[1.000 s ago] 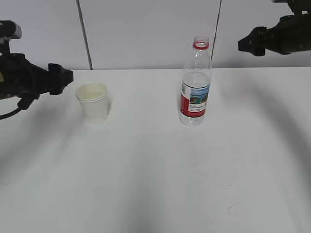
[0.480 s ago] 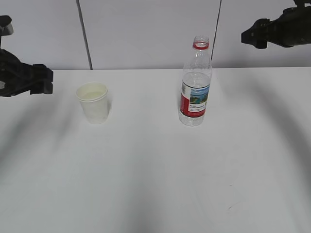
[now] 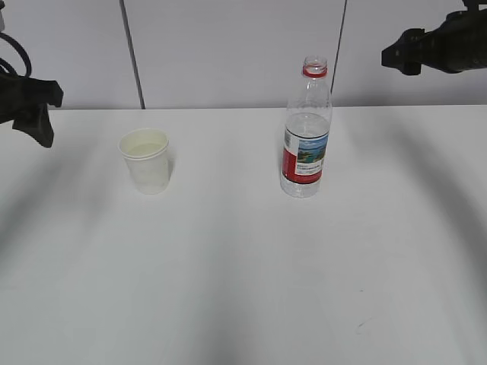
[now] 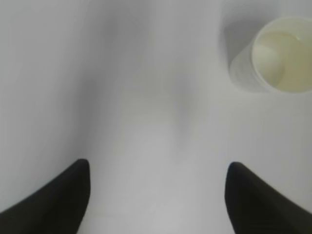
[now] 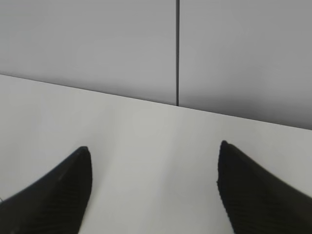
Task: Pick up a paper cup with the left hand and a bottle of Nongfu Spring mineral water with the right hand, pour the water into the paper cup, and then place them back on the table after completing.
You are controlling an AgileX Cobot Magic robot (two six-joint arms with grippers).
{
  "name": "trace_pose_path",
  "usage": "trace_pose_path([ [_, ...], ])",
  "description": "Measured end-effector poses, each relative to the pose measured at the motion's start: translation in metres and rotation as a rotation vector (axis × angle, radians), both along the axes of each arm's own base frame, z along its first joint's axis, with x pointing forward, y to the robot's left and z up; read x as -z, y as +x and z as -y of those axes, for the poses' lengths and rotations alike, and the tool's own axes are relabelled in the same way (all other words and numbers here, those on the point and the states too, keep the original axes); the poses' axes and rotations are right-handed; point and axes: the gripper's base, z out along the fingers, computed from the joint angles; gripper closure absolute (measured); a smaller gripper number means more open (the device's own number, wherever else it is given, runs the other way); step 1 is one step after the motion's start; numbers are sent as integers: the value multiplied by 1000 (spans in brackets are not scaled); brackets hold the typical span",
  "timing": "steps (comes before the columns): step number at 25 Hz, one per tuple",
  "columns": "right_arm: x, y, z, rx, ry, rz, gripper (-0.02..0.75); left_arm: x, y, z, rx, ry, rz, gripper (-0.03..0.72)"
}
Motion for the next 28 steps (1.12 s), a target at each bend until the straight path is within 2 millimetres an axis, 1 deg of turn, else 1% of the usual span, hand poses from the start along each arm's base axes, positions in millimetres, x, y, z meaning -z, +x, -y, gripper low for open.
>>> trace_pose_path([
  [4, 0, 0, 0, 0, 0, 0, 146, -12, -9, 1, 41, 10, -126, 197],
  [7, 0, 0, 0, 1, -1, 0, 146, -16, -16, 1, 65, 16, -211, 207],
  [13, 0, 1, 2, 19, -9, 5, 146, -18, -18, 2, 87, 8, -234, 209],
  [17, 0, 1, 2, 23, -9, 6, 146, -19, -22, 5, 100, -32, -236, 211],
  [21, 0, 1, 2, 24, -10, 7, 146, -22, -42, 4, 113, -54, -234, 220],
  [24, 0, 1, 2, 26, -9, 7, 146, -30, -64, 0, 114, -52, -208, 221],
  [28, 0, 1, 2, 26, -9, 7, 147, -45, -97, -9, 116, -25, -139, 230],
])
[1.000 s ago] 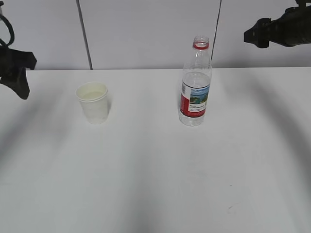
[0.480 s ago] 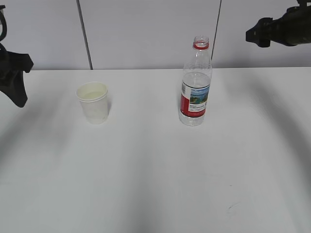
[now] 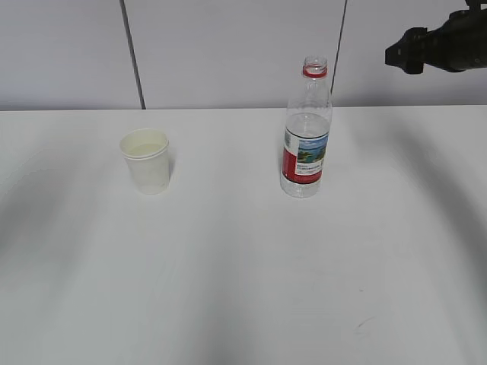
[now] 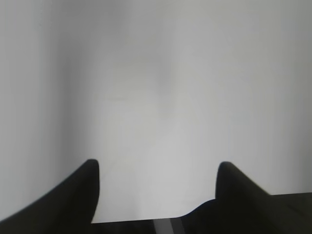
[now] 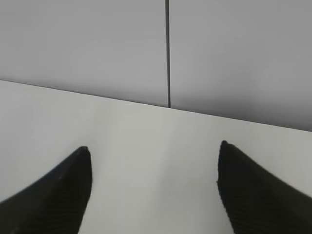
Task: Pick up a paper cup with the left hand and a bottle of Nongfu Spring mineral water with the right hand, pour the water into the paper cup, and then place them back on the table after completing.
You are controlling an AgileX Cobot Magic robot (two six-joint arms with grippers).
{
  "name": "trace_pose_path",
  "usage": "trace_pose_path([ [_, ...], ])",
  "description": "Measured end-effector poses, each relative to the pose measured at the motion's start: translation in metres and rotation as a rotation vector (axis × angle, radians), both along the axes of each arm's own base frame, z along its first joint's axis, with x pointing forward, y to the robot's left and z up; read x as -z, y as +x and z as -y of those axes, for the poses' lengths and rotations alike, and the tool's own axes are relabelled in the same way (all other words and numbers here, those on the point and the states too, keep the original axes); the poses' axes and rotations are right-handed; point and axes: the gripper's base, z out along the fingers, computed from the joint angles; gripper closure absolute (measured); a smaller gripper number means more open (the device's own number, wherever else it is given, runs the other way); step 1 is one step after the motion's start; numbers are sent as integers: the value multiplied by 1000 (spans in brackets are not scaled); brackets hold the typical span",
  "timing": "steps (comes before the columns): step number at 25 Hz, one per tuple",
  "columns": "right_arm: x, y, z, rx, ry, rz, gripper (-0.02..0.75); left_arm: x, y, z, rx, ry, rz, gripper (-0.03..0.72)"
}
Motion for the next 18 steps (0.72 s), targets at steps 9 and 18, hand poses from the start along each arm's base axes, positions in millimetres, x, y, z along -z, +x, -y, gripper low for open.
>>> trace_pose_path([
  [9, 0, 0, 0, 5, 10, -2, 148, -25, -78, -17, 19, 16, 195, 255],
  [18, 0, 0, 0, 7, 13, -2, 149, 20, -150, -30, 43, -1, 372, 263],
])
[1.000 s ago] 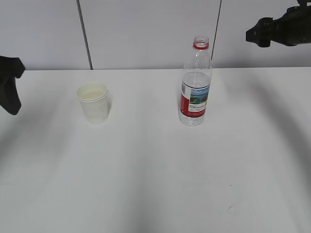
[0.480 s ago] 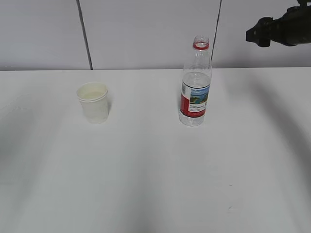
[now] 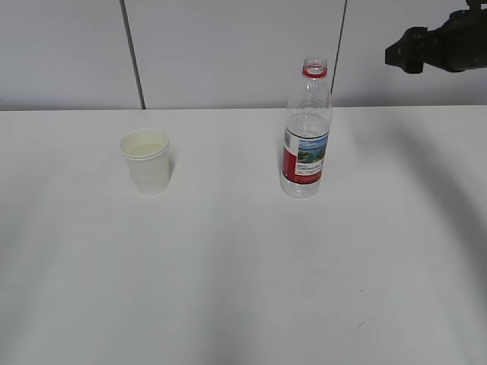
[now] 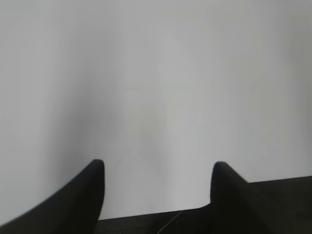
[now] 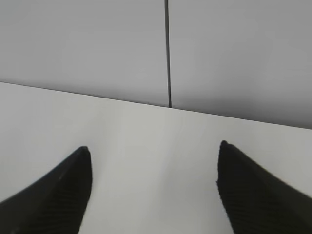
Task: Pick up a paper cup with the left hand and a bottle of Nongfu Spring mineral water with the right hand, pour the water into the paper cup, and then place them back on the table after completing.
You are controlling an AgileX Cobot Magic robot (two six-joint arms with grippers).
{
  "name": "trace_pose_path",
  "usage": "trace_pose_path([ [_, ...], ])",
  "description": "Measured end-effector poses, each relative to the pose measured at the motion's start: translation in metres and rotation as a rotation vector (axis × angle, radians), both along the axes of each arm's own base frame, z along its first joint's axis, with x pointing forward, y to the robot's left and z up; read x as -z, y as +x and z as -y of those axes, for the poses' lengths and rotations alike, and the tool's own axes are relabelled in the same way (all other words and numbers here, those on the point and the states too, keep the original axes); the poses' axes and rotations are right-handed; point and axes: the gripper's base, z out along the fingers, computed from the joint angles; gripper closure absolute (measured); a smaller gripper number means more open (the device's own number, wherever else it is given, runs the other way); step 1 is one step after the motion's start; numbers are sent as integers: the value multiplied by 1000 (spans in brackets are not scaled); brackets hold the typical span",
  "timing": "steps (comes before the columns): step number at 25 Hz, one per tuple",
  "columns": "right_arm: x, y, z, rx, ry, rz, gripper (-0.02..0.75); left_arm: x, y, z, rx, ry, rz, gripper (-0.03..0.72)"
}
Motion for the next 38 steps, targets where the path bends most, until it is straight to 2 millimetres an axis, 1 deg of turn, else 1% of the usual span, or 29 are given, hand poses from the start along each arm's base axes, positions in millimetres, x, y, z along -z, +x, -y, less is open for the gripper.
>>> trace_pose_path([
  [2, 0, 0, 0, 0, 0, 0, 149, 15, -14, -2, 1, -5, 33, 267],
  [5, 0, 0, 0, 1, 1, 0, 149, 30, -33, -6, 4, -14, 95, 272],
  [12, 0, 0, 0, 1, 2, 0, 149, 30, -74, -13, 30, -27, 341, 279],
  [15, 0, 0, 0, 1, 2, 0, 150, 30, -85, -15, 31, -35, 404, 282],
  [27, 0, 0, 0, 13, 26, -4, 150, 30, -85, -15, 22, -29, 407, 282],
  [35, 0, 0, 0, 13, 26, -4, 150, 30, -86, -14, -145, 13, 409, 291],
  [38, 0, 0, 0, 13, 26, -4, 150, 30, -87, -15, -178, 26, 409, 299],
])
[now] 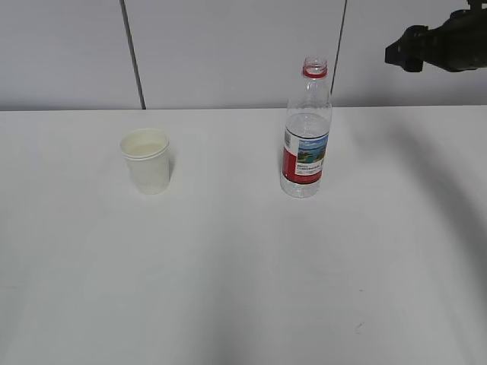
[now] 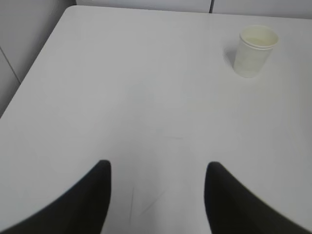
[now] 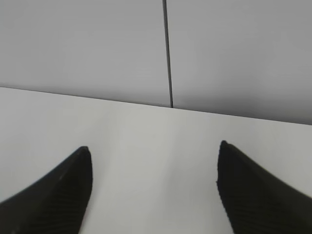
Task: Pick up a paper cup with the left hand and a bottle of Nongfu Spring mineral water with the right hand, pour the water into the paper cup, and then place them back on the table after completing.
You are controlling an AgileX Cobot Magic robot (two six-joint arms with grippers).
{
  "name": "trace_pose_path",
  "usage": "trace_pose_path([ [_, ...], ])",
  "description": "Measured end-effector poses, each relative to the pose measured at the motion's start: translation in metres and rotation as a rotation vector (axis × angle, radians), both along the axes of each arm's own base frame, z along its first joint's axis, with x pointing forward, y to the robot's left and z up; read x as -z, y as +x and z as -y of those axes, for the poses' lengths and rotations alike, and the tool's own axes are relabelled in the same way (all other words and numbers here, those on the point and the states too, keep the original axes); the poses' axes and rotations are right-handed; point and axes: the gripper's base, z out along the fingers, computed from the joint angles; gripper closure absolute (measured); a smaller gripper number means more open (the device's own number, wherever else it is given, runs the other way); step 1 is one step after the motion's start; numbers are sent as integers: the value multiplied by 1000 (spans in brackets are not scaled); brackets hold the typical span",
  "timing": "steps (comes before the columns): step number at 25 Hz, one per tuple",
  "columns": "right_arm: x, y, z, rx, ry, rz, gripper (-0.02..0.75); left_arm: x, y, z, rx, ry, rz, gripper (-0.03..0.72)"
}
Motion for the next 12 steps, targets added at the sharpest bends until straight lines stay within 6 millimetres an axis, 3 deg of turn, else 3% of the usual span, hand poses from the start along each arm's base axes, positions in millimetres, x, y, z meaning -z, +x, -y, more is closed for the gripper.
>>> trace_pose_path([
  [12, -2, 2, 9, 90, -36, 24, 150, 0, 0, 0, -4, 1, 0, 346],
])
